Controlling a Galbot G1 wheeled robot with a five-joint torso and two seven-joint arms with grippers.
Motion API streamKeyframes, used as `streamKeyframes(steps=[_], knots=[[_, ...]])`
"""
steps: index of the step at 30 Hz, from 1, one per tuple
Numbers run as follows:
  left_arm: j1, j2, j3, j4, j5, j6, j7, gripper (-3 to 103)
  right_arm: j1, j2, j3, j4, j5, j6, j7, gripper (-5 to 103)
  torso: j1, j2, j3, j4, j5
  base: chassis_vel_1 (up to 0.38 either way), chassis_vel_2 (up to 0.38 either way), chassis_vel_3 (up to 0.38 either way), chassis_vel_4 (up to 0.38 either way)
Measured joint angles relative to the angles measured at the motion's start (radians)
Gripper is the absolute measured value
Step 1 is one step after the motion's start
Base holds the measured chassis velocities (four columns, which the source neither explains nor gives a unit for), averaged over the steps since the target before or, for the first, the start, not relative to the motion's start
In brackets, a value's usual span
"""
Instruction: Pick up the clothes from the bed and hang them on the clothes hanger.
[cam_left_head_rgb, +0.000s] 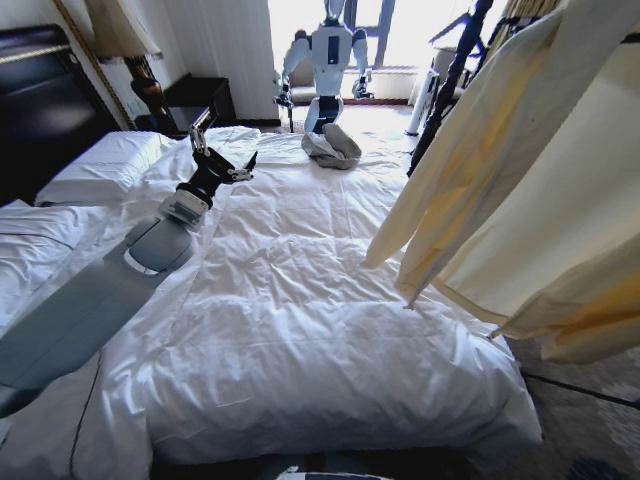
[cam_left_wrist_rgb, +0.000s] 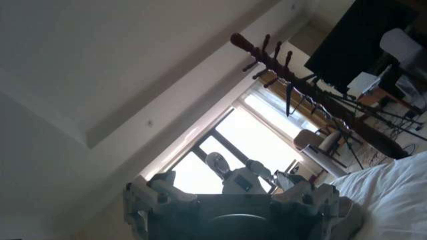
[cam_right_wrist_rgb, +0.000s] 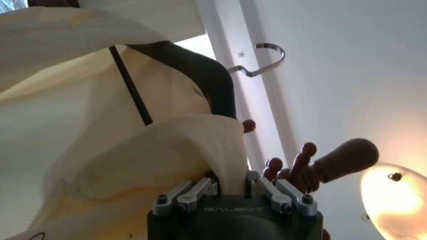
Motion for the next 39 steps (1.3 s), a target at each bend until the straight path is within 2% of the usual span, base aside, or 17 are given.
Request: streamKeyframes(steps=[6,12,30,39], knots=[[0.0,0.0,0.015,0.008,0.005,-0.002,0.0,100,0.051,-0.005,-0.069,-0.037,-0.036,0.005,0.009,17,0.0,0.0,0.0,0.0,-0.0003,0.0,0.0,0.0,0.0],[0.002,-0.012,0.023,0.018,0.015,-0.003,0.001,100,0.056,0.007,-0.082,-0.104,-0.058,0.018,0.014,17,0.0,0.0,0.0,-0.0003,-0.0003,0.0,0.0,0.0,0.0],[0.033,-0.021,0.025,0.014,0.028,-0.001,0.001,100,0.051,0.103,-0.144,-0.271,-0.137,0.02,0.032,17,0.0,0.0,0.0,-0.0001,-0.0002,0.0,0.0,0.0,0.0],[0.044,-0.021,0.024,0.008,0.029,0.0,0.001,100,-0.003,0.197,-0.107,-0.379,-0.166,0.008,0.041,17,0.0,0.0,0.0,-0.0001,-0.0003,0.0,0.0,0.0,0.0]])
